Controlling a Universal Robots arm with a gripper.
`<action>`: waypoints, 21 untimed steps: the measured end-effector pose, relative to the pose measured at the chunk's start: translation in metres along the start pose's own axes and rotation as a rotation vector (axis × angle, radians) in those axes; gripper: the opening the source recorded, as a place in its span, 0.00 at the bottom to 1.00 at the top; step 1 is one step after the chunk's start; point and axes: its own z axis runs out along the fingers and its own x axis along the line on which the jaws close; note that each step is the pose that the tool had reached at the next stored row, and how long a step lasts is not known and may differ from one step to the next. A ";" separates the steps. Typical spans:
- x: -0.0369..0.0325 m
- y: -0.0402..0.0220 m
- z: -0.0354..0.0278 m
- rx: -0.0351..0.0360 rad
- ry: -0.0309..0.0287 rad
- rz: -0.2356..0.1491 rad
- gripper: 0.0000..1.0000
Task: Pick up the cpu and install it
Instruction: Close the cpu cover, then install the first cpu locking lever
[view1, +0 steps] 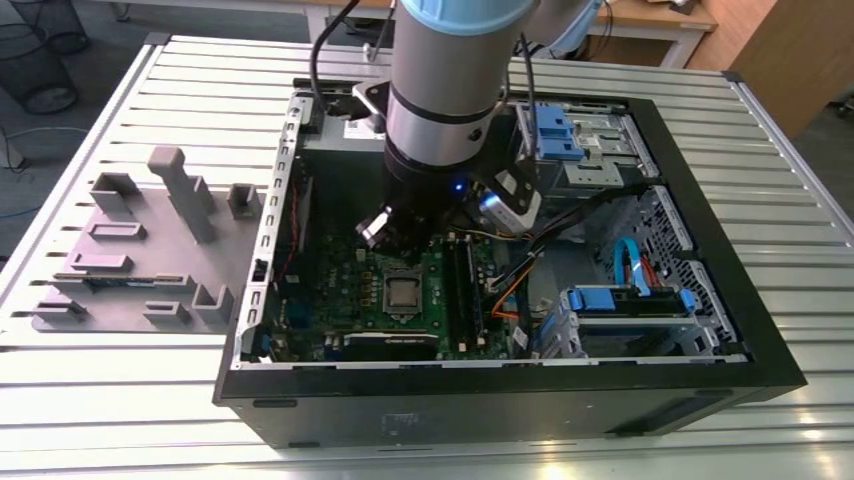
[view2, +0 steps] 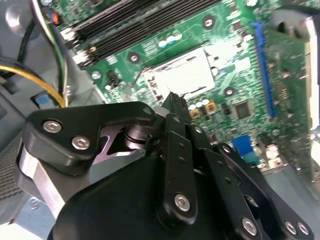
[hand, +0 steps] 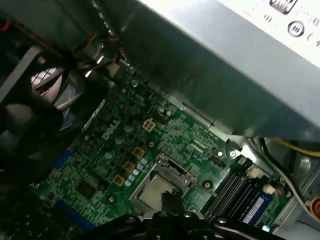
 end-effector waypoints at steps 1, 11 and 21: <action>0.0012 -0.0017 0.0000 0.0000 0.0000 0.000 0.11; 0.0020 -0.0029 -0.0001 0.0000 0.0001 0.000 0.11; 0.0022 -0.0025 -0.0080 0.0000 0.0000 0.000 0.11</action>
